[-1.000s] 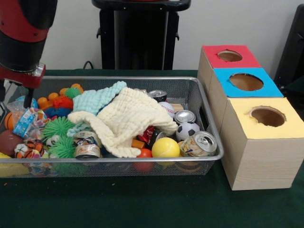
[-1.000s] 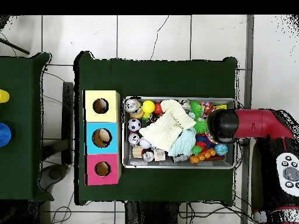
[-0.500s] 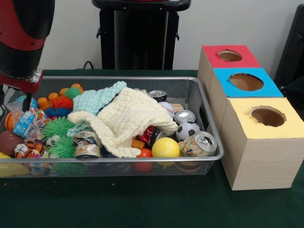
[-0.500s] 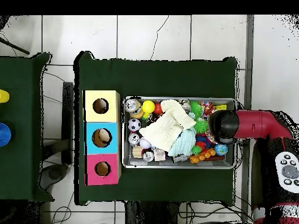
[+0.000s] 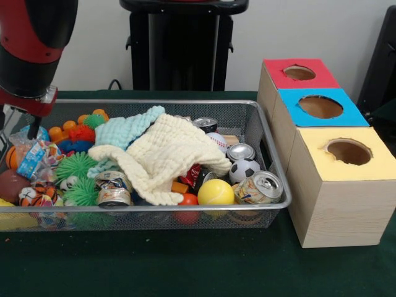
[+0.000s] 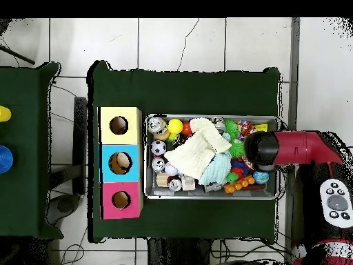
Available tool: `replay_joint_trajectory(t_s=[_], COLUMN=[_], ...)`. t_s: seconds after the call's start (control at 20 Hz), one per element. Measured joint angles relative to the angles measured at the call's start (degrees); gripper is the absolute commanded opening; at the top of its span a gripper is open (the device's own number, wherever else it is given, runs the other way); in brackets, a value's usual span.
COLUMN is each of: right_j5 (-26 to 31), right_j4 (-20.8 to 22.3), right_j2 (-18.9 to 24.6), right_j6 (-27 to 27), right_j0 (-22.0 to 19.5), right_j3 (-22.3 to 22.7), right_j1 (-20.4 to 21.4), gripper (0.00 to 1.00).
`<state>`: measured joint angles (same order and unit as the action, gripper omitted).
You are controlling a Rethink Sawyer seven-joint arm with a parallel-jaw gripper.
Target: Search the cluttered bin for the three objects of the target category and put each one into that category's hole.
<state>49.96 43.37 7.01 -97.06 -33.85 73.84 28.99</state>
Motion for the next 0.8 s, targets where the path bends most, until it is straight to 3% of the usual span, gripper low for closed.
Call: replay_joint_trajectory(t_s=[0.8], right_j5=[-0.32], right_j4=[-2.42], right_j2=[-4.13], right_j6=[-0.06], right_j0=[4.71], right_j3=[0.01], right_j1=[0.69], gripper=[1.00])
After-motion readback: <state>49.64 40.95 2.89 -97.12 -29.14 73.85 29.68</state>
